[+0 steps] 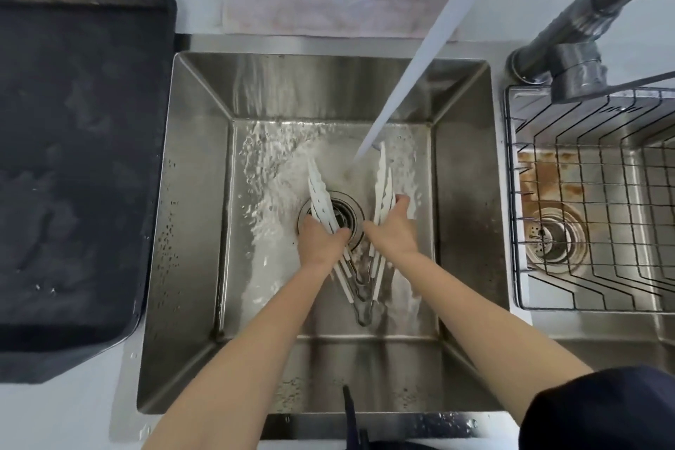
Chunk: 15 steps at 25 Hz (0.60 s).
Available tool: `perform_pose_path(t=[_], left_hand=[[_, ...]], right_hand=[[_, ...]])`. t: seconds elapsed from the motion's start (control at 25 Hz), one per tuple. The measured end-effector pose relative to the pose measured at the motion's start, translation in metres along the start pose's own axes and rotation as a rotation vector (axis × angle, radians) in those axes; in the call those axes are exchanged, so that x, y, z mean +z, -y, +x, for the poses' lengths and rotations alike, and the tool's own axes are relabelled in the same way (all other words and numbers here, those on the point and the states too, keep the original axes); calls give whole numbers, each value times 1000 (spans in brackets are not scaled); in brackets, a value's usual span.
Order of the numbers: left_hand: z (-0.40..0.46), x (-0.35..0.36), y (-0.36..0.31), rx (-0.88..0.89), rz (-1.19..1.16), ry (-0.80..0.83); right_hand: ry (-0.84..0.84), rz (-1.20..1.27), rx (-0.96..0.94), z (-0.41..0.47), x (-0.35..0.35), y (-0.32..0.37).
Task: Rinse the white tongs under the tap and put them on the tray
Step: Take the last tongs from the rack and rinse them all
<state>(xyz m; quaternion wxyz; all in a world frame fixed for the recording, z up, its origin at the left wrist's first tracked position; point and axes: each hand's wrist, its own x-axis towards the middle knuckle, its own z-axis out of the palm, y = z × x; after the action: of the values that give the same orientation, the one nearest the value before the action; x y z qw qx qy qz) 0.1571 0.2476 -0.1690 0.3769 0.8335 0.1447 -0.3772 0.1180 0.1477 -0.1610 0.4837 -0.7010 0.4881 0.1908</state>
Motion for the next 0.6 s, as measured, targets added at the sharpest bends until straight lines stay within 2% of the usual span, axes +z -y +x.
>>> perform_pose_path(t=[0.12,0.28,0.4,0.6], left_hand=[[-9,-14,-16,-7,-251,71],[-17,-38,-38,33,-557,205],[-24,-55,-54,122,-607,284],[-33,-71,-73,246,-694,304]], right_hand=[[-13,208,-95,-12,-14,20],[68,265,-313,-29,-35,48],[140,324,-410,-42,-50,68],[86,399,-588,-66,-63,94]])
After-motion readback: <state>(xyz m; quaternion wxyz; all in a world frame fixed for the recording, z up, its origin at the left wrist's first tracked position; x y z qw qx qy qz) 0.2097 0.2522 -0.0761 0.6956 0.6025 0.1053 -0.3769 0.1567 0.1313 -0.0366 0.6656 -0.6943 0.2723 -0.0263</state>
